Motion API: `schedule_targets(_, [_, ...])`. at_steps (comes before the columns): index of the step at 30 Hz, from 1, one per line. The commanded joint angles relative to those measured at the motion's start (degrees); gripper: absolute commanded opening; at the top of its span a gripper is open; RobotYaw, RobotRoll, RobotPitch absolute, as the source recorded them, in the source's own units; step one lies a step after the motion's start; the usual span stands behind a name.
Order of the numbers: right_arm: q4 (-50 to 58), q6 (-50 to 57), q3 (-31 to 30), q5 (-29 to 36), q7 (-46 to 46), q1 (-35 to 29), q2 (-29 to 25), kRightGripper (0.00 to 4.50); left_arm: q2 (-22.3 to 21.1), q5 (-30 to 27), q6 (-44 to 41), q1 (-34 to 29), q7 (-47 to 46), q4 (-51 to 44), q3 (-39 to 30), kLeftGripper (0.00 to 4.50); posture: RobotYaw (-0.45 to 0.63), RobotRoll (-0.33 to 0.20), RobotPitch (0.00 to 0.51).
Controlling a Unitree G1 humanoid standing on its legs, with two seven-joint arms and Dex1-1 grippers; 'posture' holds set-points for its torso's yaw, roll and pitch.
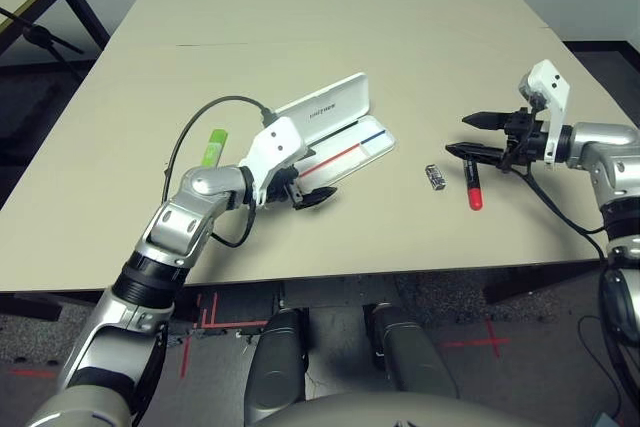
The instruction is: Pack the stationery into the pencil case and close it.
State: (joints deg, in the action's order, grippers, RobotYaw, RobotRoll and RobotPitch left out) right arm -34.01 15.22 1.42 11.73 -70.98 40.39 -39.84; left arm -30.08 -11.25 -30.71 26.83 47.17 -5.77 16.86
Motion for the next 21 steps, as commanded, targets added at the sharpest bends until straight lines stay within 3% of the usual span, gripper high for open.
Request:
schedule_targets(1, [1.7,0.7,-0.6,-0.2,0.3,-1.0,-0.2,4.50,0.0,2.0,-2.1,1.2,0.6,1.3,2.2,4.44,-0.10,0.000,0.118])
schedule_targets(17, [3.8,0.9,-0.7,0.1,2.2,-1.6,0.1,4.50,-0.6,4.3,-9.7,3.2,3.1,2.2,5.6,4.44,-0.12,0.000,0.122])
schedule_targets(20, [3.8,0.7,-0.7,0.1,2.6,-1.7,0.1,4.50,-0.9,4.4,-10.0,3.4,3.5,2.3,5.5,3.90,-0.12,0.000,0.121])
schedule_targets(21, [3.8,0.6,-0.7,0.1,2.7,-1.8,0.1,4.50,-0.9,4.4,-10.0,3.5,3.7,2.4,5.4,3.52,-0.12,0.000,0.121])
